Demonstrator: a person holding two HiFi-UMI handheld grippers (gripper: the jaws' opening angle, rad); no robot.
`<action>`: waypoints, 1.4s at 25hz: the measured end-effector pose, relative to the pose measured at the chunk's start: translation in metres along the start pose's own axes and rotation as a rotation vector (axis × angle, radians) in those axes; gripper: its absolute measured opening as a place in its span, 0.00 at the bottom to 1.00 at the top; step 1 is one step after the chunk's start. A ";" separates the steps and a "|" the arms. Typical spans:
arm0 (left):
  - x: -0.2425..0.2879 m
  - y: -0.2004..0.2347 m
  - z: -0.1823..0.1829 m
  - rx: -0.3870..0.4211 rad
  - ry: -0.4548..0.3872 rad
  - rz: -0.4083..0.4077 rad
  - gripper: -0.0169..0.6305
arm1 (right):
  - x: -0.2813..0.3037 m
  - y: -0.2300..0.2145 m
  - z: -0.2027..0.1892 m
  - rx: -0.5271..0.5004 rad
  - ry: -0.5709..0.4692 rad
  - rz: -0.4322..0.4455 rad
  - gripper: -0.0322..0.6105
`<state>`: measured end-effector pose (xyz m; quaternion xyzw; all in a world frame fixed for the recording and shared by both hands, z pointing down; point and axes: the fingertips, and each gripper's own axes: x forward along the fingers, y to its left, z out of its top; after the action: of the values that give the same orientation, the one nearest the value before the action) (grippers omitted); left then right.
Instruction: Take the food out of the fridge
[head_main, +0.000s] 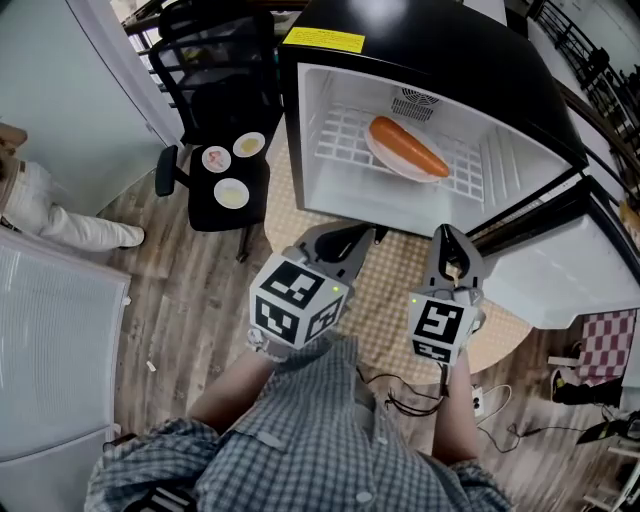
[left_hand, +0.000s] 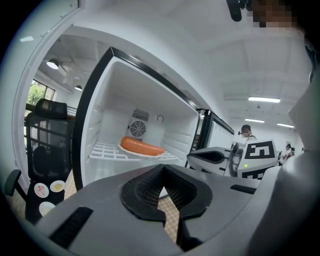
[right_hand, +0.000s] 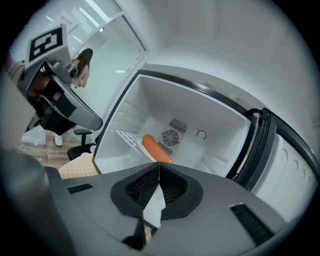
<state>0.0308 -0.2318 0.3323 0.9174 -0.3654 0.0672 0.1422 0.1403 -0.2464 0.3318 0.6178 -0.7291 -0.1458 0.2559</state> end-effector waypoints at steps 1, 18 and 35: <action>0.002 0.003 0.001 0.002 0.002 -0.002 0.03 | 0.006 0.001 0.001 -0.023 0.002 0.002 0.07; 0.031 0.029 -0.006 -0.078 0.037 -0.100 0.03 | 0.076 0.020 0.006 -0.414 0.074 0.035 0.07; 0.060 0.050 -0.013 -0.231 0.072 -0.121 0.03 | 0.114 0.037 -0.012 -0.616 0.167 0.087 0.12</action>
<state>0.0396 -0.3019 0.3686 0.9124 -0.3094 0.0487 0.2635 0.1048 -0.3488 0.3832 0.4893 -0.6528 -0.2974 0.4960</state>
